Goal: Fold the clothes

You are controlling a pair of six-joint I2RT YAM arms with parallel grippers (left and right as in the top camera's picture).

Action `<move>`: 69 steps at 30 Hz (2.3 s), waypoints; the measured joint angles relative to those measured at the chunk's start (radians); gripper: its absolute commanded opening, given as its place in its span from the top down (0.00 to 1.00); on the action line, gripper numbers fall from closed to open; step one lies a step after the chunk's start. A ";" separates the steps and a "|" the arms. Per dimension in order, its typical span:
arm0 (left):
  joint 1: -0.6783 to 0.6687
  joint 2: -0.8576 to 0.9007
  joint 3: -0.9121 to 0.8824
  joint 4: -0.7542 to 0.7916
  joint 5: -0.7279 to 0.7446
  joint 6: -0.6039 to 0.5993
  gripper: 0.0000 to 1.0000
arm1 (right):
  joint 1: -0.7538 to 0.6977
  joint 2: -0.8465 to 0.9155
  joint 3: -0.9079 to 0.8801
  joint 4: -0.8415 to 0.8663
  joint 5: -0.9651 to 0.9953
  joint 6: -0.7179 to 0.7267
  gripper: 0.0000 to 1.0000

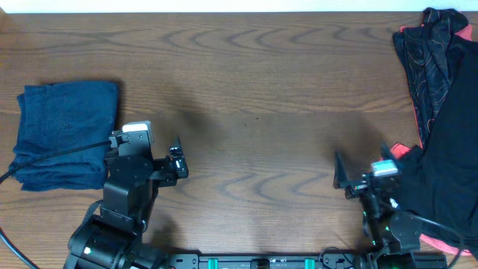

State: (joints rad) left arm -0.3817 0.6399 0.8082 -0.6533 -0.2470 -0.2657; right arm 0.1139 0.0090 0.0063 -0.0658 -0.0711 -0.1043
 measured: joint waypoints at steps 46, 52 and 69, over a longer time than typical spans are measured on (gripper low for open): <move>0.038 -0.016 -0.005 -0.080 0.004 0.000 0.02 | 0.002 0.002 0.000 0.000 0.000 -0.043 0.01; 0.166 -0.106 -0.083 -0.101 0.032 0.000 0.02 | 0.002 0.002 0.000 0.000 0.000 -0.043 0.01; 0.303 -0.505 -0.631 0.329 0.058 0.000 0.02 | 0.002 0.002 0.000 0.000 0.000 -0.043 0.01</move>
State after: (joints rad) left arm -0.0784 0.1345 0.1768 -0.3241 -0.1894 -0.2653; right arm 0.1162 0.0109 0.0063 -0.0662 -0.0711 -0.1478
